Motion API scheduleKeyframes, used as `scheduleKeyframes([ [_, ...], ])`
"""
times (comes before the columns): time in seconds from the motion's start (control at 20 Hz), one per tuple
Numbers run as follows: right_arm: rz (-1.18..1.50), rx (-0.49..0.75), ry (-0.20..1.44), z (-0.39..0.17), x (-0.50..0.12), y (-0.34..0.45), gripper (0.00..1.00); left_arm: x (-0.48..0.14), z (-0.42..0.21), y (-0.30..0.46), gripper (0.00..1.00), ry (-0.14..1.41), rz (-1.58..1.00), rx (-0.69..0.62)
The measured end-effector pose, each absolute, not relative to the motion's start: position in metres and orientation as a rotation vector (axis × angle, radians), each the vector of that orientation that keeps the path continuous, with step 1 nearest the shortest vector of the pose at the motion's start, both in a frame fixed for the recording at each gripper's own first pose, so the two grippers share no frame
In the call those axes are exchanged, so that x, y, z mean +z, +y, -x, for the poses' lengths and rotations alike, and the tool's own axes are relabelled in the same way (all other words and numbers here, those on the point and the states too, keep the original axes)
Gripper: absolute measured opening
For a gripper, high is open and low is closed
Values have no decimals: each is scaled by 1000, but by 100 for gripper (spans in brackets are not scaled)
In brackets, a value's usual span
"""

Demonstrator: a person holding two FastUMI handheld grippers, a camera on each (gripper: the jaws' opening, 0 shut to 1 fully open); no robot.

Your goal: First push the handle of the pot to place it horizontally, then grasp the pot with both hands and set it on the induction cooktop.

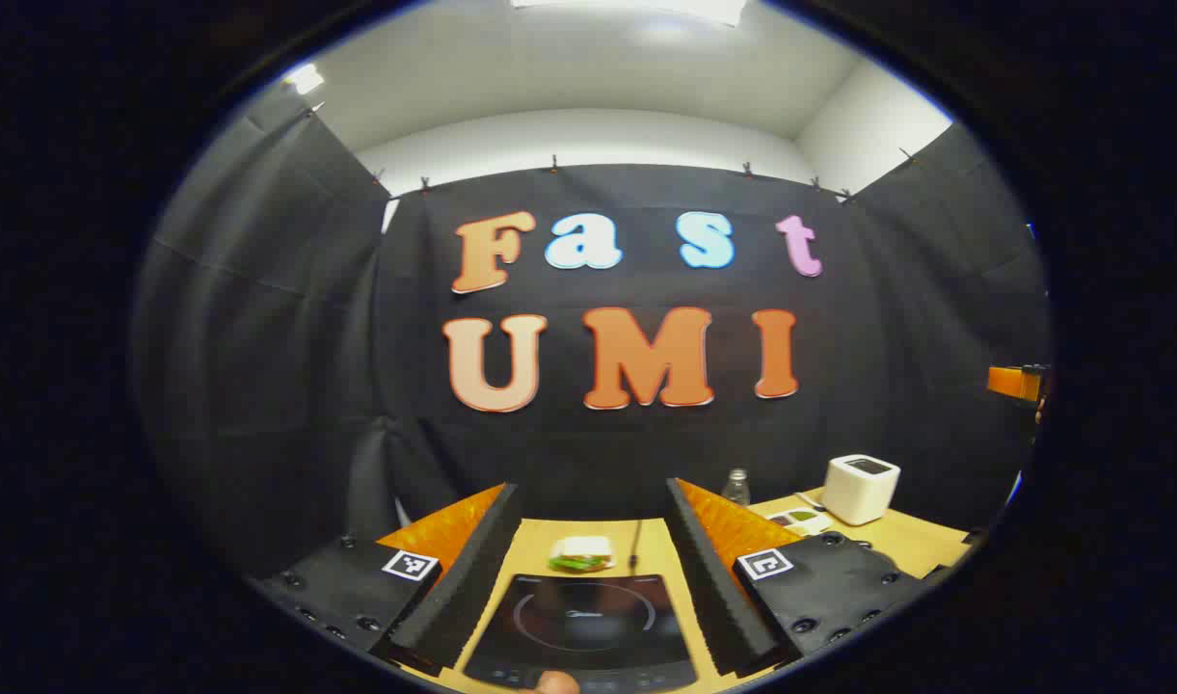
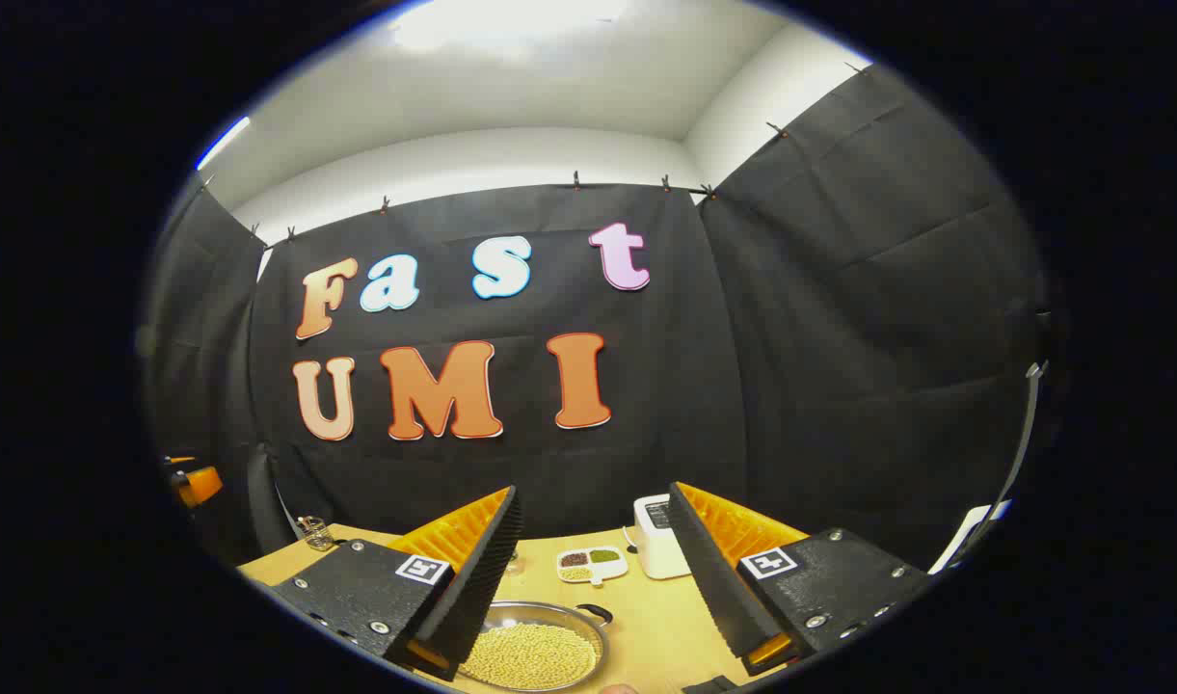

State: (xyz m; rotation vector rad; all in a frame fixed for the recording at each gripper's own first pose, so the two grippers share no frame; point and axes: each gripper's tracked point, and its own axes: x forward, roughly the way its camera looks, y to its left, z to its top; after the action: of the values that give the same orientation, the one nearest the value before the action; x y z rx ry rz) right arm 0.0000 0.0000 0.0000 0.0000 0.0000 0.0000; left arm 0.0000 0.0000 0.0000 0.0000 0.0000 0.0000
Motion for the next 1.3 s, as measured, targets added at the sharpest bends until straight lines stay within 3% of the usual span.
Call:
scheduleKeyframes([
  [0.05,13,2,1,-1,-1,6,94,0,2,19,97,0,-3,38],
  [0.15,31,12,7,-8,-4,21,94,1,2,41,96,-5,12,77],
  [0.45,34,60,44,-25,-16,43,94,5,-9,28,97,-25,11,31],
  [0.5,39,59,46,-28,-16,43,99,1,-11,23,97,-15,12,19],
  [0.55,46,59,45,-29,-16,42,94,-1,-13,20,98,-6,13,10],
  [1.3,65,84,67,-15,-23,48,95,-4,-6,6,97,5,-1,-15],
])
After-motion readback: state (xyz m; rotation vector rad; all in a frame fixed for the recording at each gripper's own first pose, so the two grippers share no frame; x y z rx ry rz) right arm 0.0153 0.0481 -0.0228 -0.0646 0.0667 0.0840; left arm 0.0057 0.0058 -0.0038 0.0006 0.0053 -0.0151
